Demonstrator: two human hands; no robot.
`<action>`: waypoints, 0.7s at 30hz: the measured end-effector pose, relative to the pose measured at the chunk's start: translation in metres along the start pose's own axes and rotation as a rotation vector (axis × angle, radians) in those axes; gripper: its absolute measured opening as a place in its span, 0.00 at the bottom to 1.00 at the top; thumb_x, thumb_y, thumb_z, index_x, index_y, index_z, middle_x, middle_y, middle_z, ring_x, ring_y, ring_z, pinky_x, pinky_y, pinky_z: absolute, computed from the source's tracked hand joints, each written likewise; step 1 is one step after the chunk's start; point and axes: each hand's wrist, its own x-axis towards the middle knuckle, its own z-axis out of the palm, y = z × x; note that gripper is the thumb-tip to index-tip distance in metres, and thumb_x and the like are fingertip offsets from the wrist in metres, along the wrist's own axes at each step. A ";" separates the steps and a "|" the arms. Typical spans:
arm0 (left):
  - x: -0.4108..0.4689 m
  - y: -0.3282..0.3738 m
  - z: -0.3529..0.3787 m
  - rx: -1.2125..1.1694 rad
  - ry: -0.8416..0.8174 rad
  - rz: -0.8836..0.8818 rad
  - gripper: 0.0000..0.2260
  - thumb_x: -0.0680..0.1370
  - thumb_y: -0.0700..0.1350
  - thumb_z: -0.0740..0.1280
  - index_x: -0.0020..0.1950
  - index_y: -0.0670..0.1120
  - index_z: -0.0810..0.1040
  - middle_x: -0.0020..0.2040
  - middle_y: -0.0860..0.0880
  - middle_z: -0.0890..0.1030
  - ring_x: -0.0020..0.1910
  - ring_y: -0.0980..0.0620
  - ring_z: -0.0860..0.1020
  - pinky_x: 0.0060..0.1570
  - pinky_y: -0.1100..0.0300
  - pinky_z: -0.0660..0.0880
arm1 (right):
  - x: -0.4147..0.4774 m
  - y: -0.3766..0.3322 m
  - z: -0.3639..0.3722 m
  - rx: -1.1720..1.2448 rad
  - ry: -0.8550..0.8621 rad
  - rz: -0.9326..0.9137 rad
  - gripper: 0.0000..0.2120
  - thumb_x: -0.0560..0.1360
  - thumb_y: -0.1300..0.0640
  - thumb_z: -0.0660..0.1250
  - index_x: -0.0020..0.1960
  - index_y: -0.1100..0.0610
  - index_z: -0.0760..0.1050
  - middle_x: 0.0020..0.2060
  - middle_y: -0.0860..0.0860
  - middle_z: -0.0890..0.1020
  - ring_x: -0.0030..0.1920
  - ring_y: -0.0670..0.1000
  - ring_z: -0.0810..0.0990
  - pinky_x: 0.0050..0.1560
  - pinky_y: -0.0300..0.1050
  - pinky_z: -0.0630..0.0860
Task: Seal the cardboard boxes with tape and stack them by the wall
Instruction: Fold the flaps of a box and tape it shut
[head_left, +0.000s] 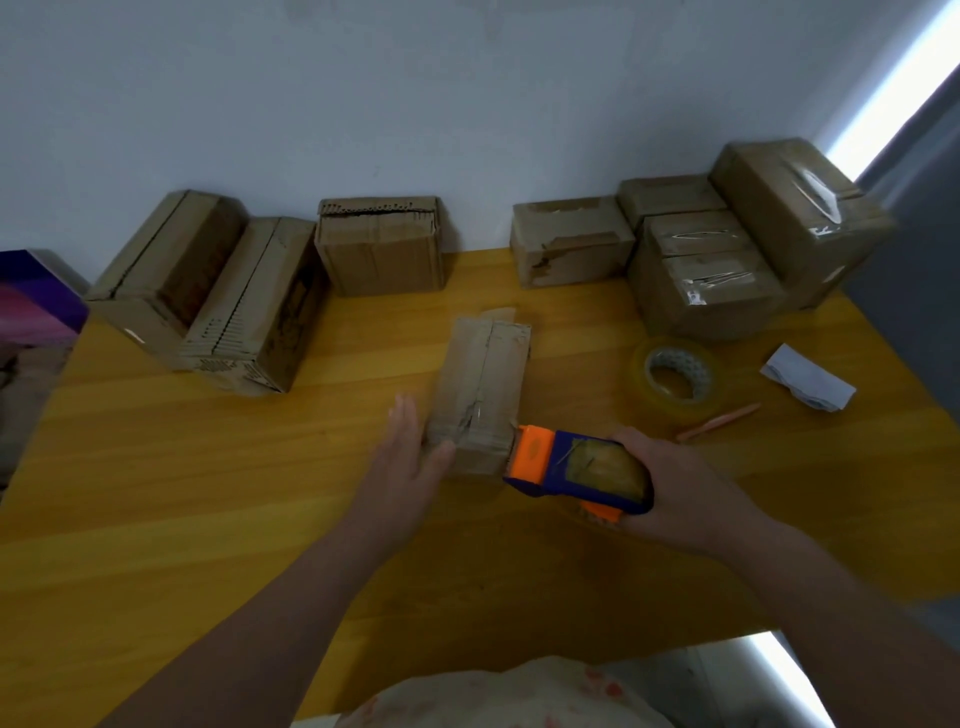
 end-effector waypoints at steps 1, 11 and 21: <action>-0.008 0.003 -0.001 0.240 0.020 0.121 0.39 0.75 0.71 0.43 0.77 0.49 0.36 0.77 0.53 0.36 0.76 0.54 0.39 0.75 0.51 0.41 | 0.000 -0.001 0.000 0.007 0.000 -0.002 0.32 0.61 0.31 0.72 0.60 0.40 0.66 0.48 0.43 0.78 0.46 0.44 0.78 0.42 0.50 0.80; -0.014 0.022 0.016 0.900 -0.140 0.360 0.46 0.63 0.75 0.25 0.72 0.48 0.26 0.73 0.47 0.27 0.73 0.50 0.29 0.71 0.49 0.30 | -0.003 -0.005 -0.001 0.012 0.003 0.009 0.31 0.61 0.32 0.72 0.60 0.41 0.67 0.48 0.43 0.77 0.47 0.45 0.78 0.43 0.51 0.80; -0.003 0.028 0.017 0.903 -0.223 0.514 0.44 0.71 0.73 0.41 0.77 0.48 0.32 0.76 0.50 0.31 0.74 0.54 0.32 0.70 0.57 0.29 | -0.007 -0.012 0.002 -0.044 0.015 0.062 0.33 0.61 0.35 0.72 0.62 0.39 0.63 0.49 0.46 0.77 0.48 0.48 0.77 0.44 0.52 0.80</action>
